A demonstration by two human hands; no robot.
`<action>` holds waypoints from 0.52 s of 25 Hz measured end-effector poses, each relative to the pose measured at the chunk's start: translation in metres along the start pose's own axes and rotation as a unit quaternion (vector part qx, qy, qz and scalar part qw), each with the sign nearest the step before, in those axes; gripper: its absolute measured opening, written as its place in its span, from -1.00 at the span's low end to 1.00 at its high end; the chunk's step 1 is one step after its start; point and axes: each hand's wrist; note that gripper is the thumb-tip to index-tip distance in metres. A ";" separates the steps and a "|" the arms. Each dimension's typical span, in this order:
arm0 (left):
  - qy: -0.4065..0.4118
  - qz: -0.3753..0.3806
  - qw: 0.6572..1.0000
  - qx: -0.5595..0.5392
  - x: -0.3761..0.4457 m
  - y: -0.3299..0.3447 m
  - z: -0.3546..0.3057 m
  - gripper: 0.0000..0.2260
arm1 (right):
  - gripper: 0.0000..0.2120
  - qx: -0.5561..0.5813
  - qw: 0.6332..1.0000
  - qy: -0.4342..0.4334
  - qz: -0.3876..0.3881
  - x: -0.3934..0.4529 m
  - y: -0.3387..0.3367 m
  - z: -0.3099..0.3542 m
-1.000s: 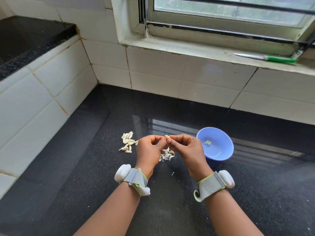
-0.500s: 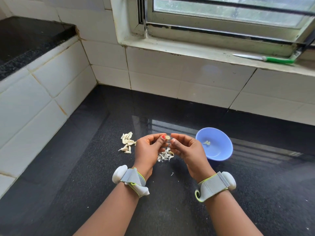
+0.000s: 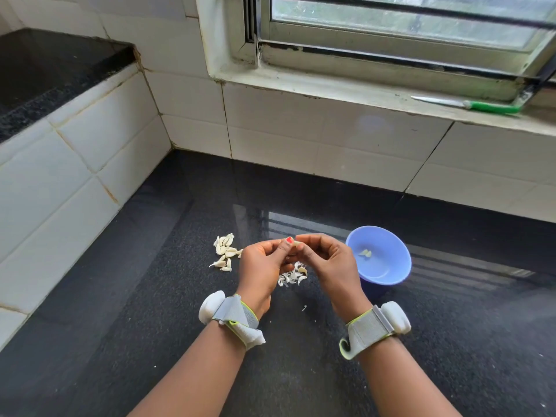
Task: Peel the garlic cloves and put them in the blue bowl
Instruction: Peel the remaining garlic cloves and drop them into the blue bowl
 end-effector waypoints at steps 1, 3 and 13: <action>0.025 0.010 0.999 0.039 0.000 -0.001 0.000 -0.89 | -0.89 -0.001 1.000 -0.002 -0.014 0.001 -0.001 0.000; 0.090 0.034 0.985 0.144 0.001 -0.005 -0.001 -0.93 | -0.86 0.004 1.000 0.004 -0.024 0.003 -0.002 0.000; 0.207 0.036 0.908 0.364 0.004 -0.008 -0.009 -0.92 | -0.83 -0.011 1.000 -0.007 -0.003 0.006 -0.006 0.004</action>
Point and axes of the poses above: each hand's wrist, its own x-axis towards the middle knuckle, its own y-axis out of the palm, z = x × y, and after that the axes turned 6 degrees about y, right-handed
